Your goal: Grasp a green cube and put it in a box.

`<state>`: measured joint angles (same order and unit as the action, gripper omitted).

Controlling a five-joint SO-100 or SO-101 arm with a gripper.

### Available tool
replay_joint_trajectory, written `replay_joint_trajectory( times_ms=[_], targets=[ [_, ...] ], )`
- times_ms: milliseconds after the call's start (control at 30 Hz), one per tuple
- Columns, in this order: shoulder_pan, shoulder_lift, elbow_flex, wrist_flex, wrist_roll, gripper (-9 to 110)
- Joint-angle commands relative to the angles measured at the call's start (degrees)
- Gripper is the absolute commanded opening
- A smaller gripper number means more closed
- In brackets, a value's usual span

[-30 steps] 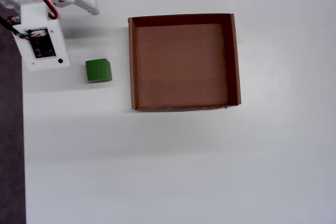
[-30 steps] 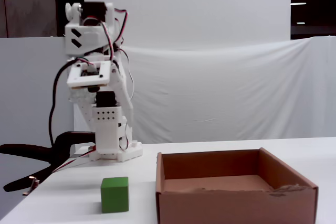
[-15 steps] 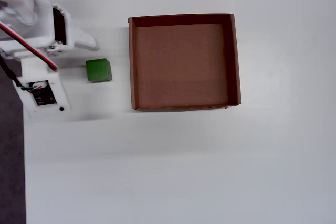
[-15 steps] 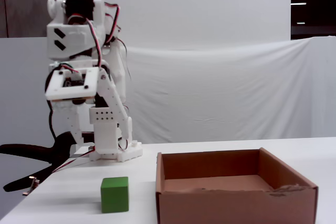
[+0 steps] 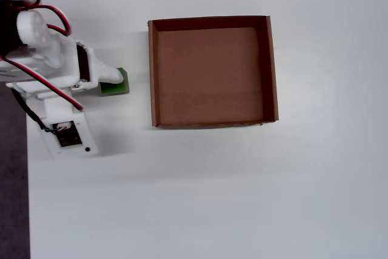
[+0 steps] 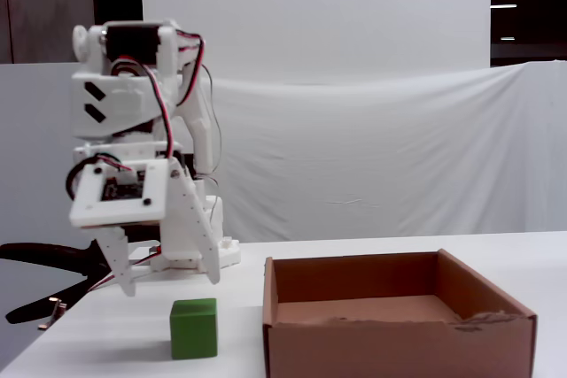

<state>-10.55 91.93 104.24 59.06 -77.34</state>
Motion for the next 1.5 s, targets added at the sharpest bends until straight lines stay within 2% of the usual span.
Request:
replay_joint_trajectory(
  times_ms=[0,867,933,967,1100,1200,1467],
  targets=[
    [-1.5,0.1,-2.8,-1.3,-0.2,32],
    [-5.2,1.1,9.5,-10.1,2.7,29],
    [-5.2,1.1,10.6,-10.6,4.0,19],
    [-5.7,1.1,11.0,-10.7,7.4,18],
    [-5.7,1.0,7.7,-5.5,7.5,16],
    [-5.6,0.4,5.2,-1.8,7.5,16],
    [-5.4,-0.3,5.5,-7.4,7.5,27]
  ],
)
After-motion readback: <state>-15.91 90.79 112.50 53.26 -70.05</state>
